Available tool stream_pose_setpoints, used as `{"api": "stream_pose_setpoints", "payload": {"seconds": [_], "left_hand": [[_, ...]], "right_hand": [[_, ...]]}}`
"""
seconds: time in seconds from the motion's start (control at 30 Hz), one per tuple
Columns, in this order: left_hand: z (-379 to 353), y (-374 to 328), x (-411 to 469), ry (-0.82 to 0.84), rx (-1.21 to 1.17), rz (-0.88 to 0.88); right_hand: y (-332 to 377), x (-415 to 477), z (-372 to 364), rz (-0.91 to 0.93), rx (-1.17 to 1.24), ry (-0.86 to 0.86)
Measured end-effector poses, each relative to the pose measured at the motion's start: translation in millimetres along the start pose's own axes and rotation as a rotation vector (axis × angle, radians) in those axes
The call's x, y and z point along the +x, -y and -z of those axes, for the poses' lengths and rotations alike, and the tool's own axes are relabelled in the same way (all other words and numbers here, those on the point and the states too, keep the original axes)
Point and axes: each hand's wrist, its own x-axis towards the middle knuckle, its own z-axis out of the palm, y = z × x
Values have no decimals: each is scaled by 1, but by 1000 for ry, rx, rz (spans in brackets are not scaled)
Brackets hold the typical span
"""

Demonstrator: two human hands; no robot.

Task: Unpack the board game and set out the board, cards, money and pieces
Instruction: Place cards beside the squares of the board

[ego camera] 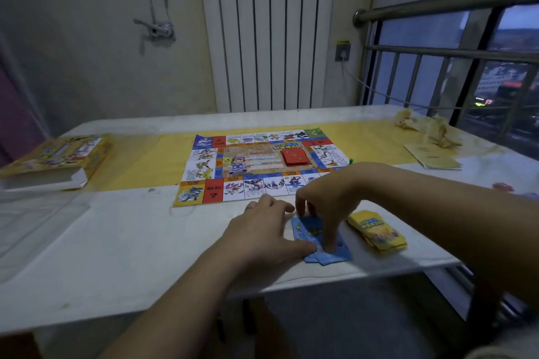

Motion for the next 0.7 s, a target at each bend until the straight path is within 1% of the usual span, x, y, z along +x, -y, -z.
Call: {"api": "stream_pose_setpoints", "payload": {"seconds": [0.23, 0.4, 0.53, 0.7], "left_hand": [[-11, 1, -9, -95, -17, 11], [-12, -2, -13, -120, -9, 9], [-13, -10, -16, -136, 14, 5], [-16, -20, -19, -163, -26, 32]], "right_hand": [[-2, 10, 2, -23, 20, 66], [0, 1, -5, 9, -2, -51], [-4, -5, -10, -8, 48, -60], [-5, -9, -19, 46, 119, -133]]}}
